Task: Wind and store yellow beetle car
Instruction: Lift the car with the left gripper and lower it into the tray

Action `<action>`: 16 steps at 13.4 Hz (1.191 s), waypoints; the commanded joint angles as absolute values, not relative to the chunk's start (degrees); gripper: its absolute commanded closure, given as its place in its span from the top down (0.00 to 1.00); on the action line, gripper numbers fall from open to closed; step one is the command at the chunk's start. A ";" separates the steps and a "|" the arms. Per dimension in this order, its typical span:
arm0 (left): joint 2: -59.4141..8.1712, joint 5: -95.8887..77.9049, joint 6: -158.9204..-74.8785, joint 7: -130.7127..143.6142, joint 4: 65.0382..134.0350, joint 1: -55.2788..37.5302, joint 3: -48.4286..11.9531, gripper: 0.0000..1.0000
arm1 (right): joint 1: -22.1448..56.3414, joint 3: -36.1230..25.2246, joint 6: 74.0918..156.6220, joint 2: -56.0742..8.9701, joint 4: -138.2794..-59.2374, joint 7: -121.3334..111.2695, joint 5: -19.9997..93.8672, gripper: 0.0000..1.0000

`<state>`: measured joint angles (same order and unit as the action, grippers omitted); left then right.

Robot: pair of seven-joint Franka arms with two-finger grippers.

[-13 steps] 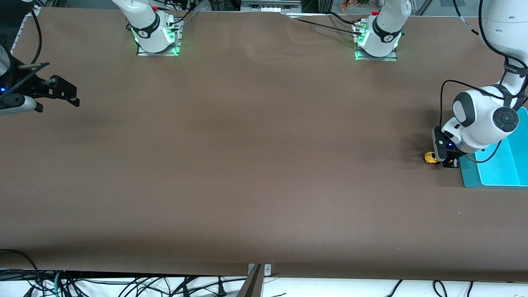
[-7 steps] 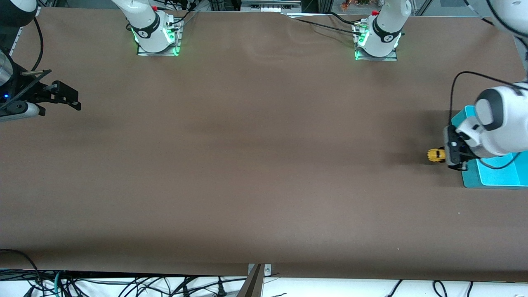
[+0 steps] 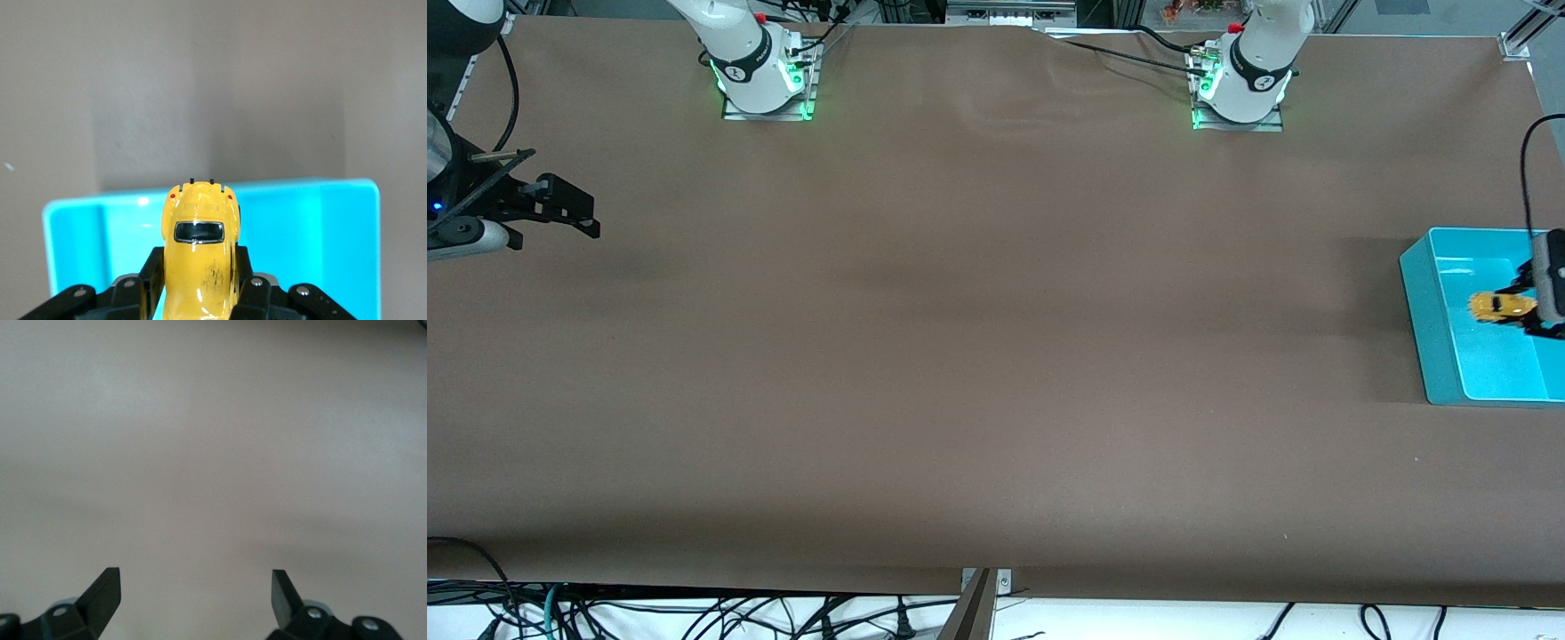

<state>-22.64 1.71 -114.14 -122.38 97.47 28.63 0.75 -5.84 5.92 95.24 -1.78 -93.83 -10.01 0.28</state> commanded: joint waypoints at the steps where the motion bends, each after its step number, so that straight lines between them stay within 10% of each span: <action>1: -26.44 5.87 -115.47 -124.63 95.27 29.79 0.00 0.03 | -5.80 5.89 94.31 -2.29 -92.37 -9.93 0.53 1.00; 16: -38.41 4.23 -135.96 -124.63 96.85 32.87 0.00 0.04 | -5.71 5.89 94.39 -2.37 -92.37 -10.02 0.62 1.00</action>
